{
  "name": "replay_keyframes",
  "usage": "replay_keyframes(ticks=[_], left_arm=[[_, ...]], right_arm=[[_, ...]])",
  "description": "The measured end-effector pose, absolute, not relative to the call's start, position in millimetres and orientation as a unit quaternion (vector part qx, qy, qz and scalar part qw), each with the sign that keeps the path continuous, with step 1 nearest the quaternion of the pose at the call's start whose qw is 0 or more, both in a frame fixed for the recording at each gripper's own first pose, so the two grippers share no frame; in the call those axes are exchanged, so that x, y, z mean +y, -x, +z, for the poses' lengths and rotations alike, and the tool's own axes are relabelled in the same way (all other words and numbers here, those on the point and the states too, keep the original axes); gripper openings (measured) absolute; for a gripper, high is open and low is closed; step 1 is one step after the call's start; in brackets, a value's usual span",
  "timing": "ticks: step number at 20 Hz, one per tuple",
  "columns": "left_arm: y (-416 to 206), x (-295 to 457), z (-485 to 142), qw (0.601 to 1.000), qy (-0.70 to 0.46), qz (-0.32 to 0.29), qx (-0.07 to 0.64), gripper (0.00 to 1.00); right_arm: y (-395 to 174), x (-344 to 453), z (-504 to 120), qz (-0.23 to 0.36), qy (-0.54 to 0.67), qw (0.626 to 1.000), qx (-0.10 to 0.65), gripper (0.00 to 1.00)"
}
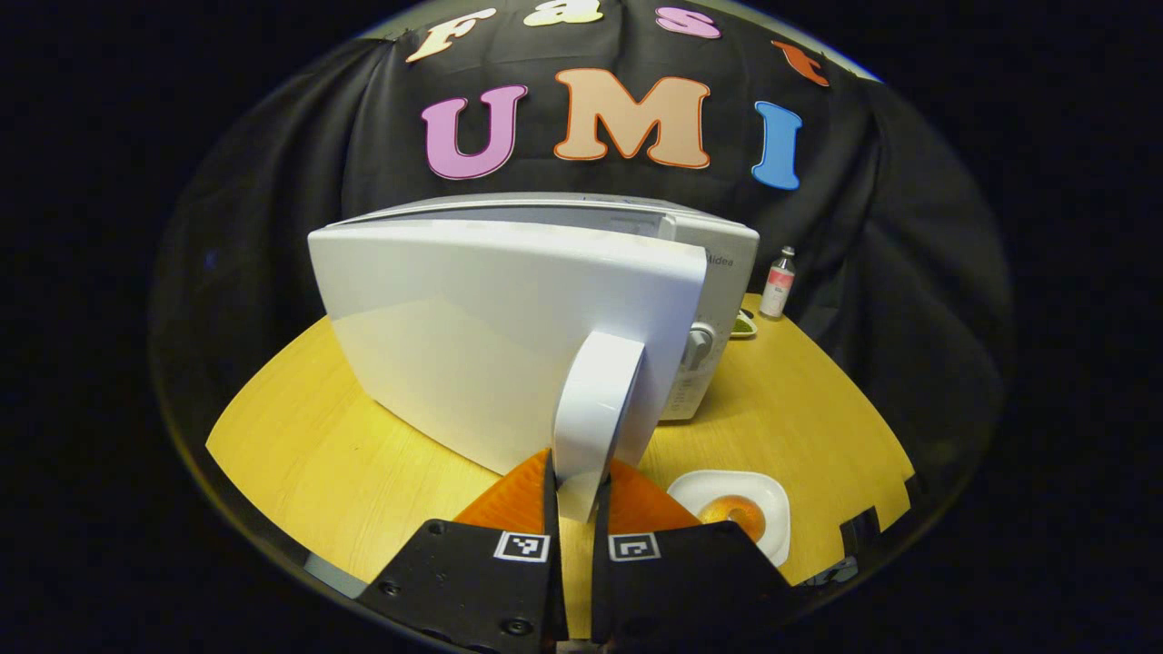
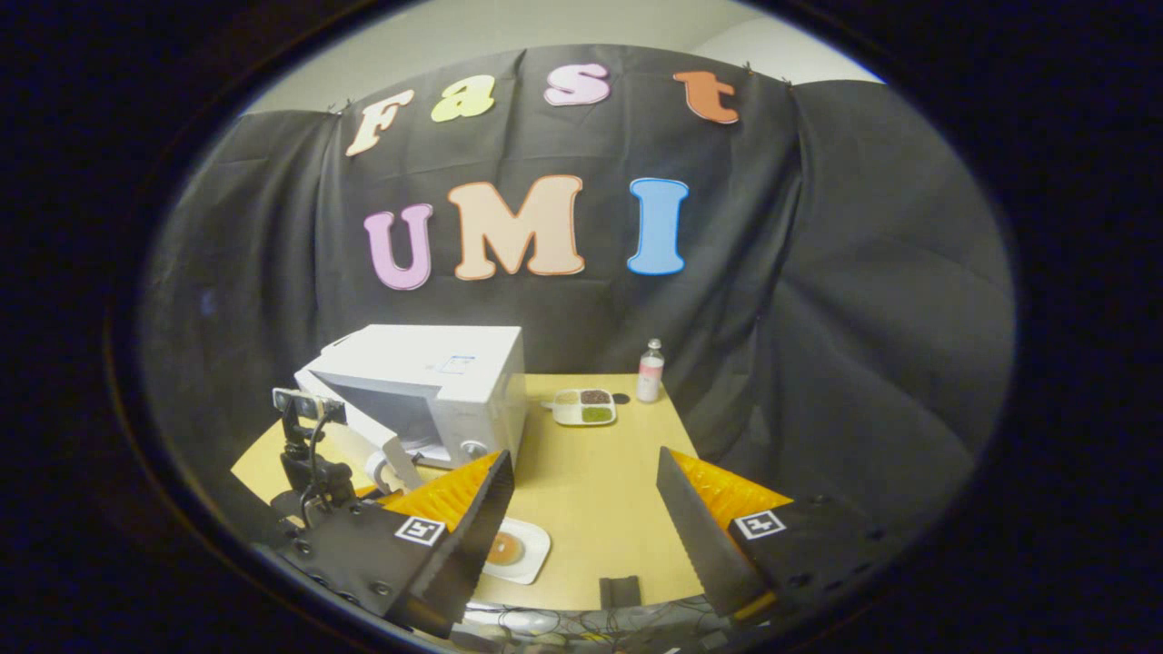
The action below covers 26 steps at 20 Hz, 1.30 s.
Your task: Open the microwave oven with the left hand, put the food in, and close the microwave oven.
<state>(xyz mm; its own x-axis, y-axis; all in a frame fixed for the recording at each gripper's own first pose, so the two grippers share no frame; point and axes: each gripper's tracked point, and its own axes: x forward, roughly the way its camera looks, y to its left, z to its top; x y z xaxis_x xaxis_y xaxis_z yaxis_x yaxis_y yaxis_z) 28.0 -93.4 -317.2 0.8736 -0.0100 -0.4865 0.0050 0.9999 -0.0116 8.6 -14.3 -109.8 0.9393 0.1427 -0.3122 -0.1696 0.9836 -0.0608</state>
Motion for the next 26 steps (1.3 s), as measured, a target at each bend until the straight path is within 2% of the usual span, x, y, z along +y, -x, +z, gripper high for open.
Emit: replay_keyframes(ticks=[1, 2, 4, 5, 6, 10, 12, 13, 15, 16, 17, 18, 21, 26], left_arm=[[-21.2, -87.9, -317.5, 0.967, 0.006, 0.003, 0.253, 0.11], [-13.8, -82.4, -318.3, 0.966, 0.009, 0.01, 0.257, 0.09], [0.0, -70.2, -318.6, 0.965, 0.017, 0.028, 0.261, 0.14], [7.8, -63.2, -318.2, 0.964, 0.023, 0.038, 0.263, 0.17], [14.5, -55.9, -318.1, 0.963, 0.029, 0.049, 0.264, 0.17], [46.9, -22.2, -315.3, 0.96, 0.02, 0.101, 0.262, 0.26], [62.7, -4.9, -313.4, 0.956, 0.03, 0.127, 0.263, 0.46], [69.8, 3.2, -314.6, 0.954, 0.041, 0.139, 0.263, 0.63], [80.0, 19.2, -313.3, 0.95, 0.057, 0.16, 0.261, 0.86], [82.2, 24.8, -314.0, 0.948, 0.064, 0.165, 0.263, 0.87], [89.0, 32.2, -312.5, 0.947, 0.064, 0.172, 0.264, 0.88], [91.6, 40.6, -310.2, 0.947, 0.059, 0.177, 0.262, 0.89], [101.9, 67.5, -302.9, 0.947, 0.052, 0.186, 0.258, 0.88], [121.9, 102.0, -303.8, 0.944, 0.069, 0.168, 0.274, 0.88]], right_arm=[[-7.4, -12.1, -113.1, 0.088, 0.042, 0.983, 0.157, 0.92], [-6.9, -10.4, -115.9, 0.094, 0.043, 0.982, 0.159, 0.92], [-6.4, -9.6, -120.1, 0.104, 0.043, 0.98, 0.163, 0.92], [-6.7, -8.6, -121.1, 0.11, 0.04, 0.98, 0.164, 0.99], [-6.8, -7.9, -121.4, 0.115, 0.037, 0.979, 0.165, 0.92], [-9.4, -12.3, -127.7, 0.129, 0.032, 0.977, 0.168, 0.92], [-11.3, -11.7, -134.2, 0.138, 0.028, 0.974, 0.177, 0.92], [-11.3, -9.1, -138.7, 0.143, 0.025, 0.973, 0.182, 0.92], [-12.9, -1.6, -145.9, 0.153, 0.015, 0.969, 0.192, 0.92], [-13.2, 6.2, -150.9, 0.161, 0.012, 0.967, 0.198, 0.92], [-12.6, 14.1, -156.4, 0.167, 0.011, 0.965, 0.204, 0.99], [-12.9, 23.3, -159.7, 0.172, 0.011, 0.963, 0.207, 0.92], [-12.3, 55.9, -166.1, 0.185, 0.01, 0.96, 0.21, 0.92], [-4.1, 115.4, -184.3, 0.191, 0.008, 0.956, 0.221, 0.92]])
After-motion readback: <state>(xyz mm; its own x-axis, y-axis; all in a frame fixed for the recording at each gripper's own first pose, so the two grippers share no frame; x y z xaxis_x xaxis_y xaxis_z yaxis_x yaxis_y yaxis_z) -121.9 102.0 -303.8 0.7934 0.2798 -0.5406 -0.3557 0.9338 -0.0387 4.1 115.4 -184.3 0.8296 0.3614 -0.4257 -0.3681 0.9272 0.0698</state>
